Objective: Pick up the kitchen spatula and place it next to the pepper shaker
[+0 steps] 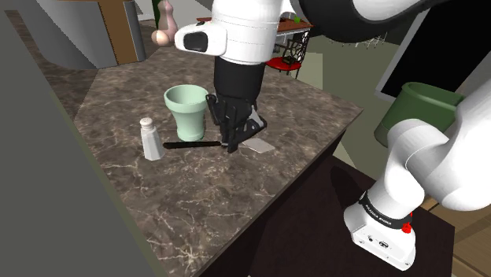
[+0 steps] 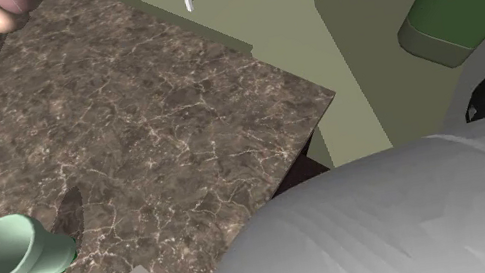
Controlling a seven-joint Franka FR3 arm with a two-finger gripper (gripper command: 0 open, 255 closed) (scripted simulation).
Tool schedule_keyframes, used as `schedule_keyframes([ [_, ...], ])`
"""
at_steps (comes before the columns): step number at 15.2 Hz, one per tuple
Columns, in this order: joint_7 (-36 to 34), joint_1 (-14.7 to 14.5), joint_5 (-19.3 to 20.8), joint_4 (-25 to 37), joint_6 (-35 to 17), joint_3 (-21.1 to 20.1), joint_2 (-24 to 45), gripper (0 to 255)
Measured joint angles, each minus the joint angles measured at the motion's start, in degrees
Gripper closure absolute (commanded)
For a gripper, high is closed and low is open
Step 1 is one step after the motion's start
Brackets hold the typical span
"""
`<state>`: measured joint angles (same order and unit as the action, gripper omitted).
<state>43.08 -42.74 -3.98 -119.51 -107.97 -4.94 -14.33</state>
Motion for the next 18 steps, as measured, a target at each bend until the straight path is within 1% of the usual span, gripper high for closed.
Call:
schedule_keyframes([
  [18,0.6,-0.1,-0.2,-11.0,-14.0,-0.3,3.0,255],
])
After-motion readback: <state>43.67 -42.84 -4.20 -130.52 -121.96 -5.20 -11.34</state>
